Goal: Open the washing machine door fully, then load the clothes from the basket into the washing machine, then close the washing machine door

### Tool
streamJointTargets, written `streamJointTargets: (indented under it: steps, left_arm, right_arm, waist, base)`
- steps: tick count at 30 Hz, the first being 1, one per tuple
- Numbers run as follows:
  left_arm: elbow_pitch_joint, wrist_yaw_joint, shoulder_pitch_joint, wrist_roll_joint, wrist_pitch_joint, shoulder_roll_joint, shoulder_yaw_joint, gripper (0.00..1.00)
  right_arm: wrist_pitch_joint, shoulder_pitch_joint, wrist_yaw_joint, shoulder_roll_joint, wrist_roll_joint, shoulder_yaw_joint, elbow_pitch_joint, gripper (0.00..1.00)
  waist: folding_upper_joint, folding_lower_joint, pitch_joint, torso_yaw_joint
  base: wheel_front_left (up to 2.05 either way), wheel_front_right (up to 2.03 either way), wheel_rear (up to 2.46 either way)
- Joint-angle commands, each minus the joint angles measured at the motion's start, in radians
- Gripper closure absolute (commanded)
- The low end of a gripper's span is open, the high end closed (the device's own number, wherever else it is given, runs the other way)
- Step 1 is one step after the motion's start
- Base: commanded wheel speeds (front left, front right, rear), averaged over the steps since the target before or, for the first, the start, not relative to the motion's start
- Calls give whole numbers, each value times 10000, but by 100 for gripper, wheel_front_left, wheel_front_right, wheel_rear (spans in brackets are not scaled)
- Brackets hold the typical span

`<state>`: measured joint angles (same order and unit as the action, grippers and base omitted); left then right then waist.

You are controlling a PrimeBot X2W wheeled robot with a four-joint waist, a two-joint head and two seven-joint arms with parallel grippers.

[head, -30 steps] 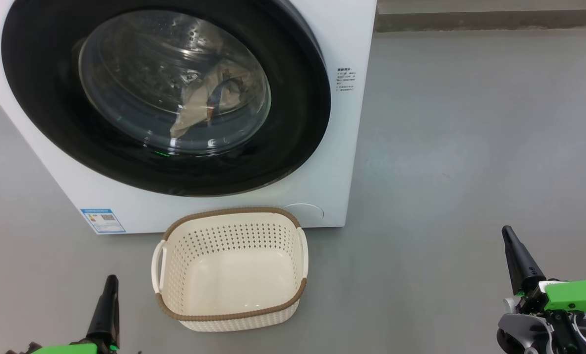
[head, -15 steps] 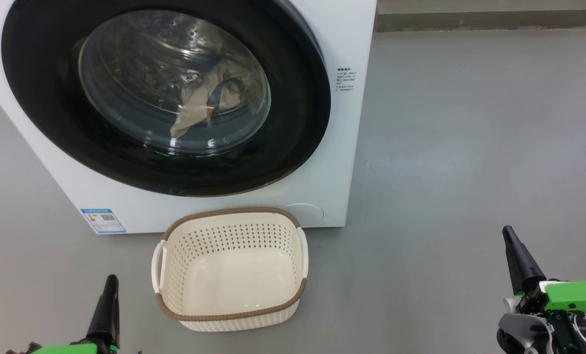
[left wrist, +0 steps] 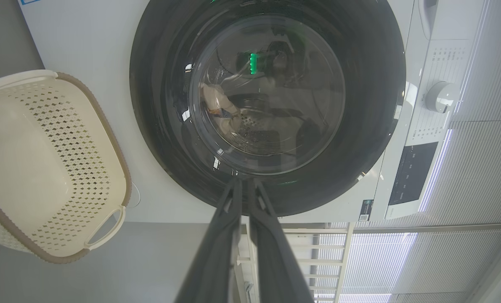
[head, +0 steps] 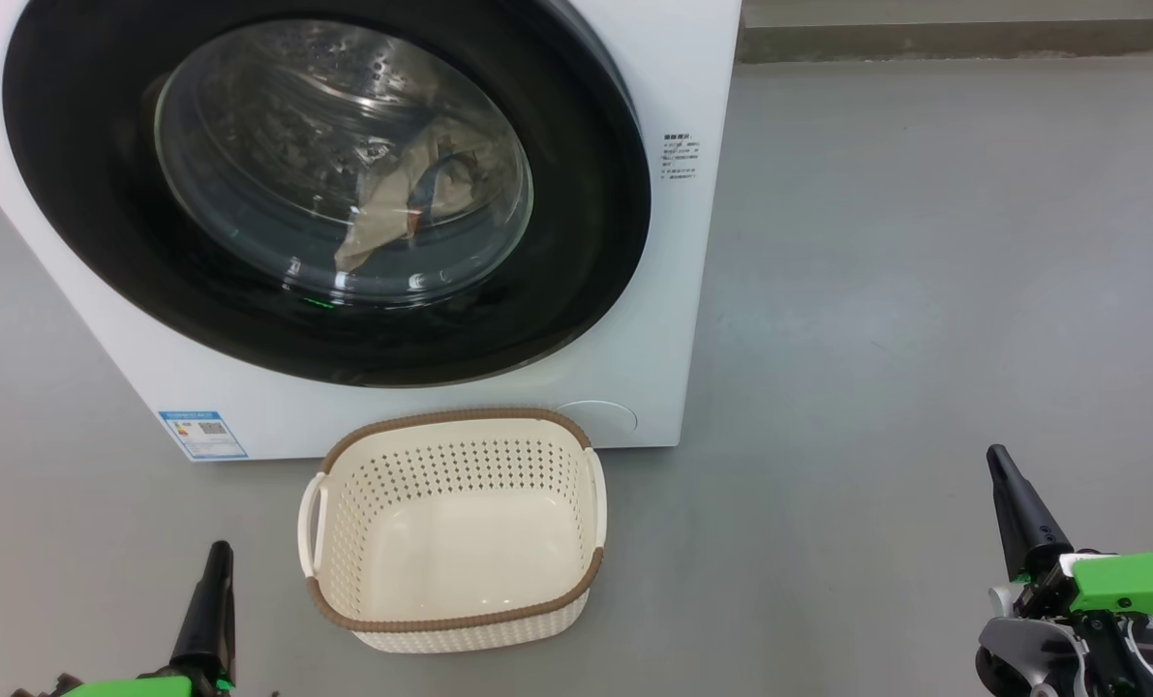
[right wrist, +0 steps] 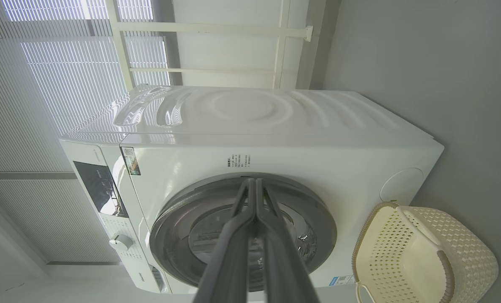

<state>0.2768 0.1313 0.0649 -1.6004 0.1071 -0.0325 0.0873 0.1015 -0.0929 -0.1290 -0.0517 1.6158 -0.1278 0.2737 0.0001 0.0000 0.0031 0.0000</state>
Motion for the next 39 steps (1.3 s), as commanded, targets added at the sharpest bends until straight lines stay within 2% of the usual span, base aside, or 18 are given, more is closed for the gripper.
streamJointTargets:
  steps: [1,39]
  left_arm:
    - [-316,-6,432,-81,62,-177,265,100]
    - [-317,-6,432,-82,61,-177,264,100]
  right_arm:
    - [60,-144,-17,-41,-14,210,-293,100]
    - [89,-147,-17,-17,-43,175,-292,100]
  waist:
    - [-1,0,0,0]
    - [-1,0,0,0]
  base:
    - [0,0,0]
    - [0,0,0]
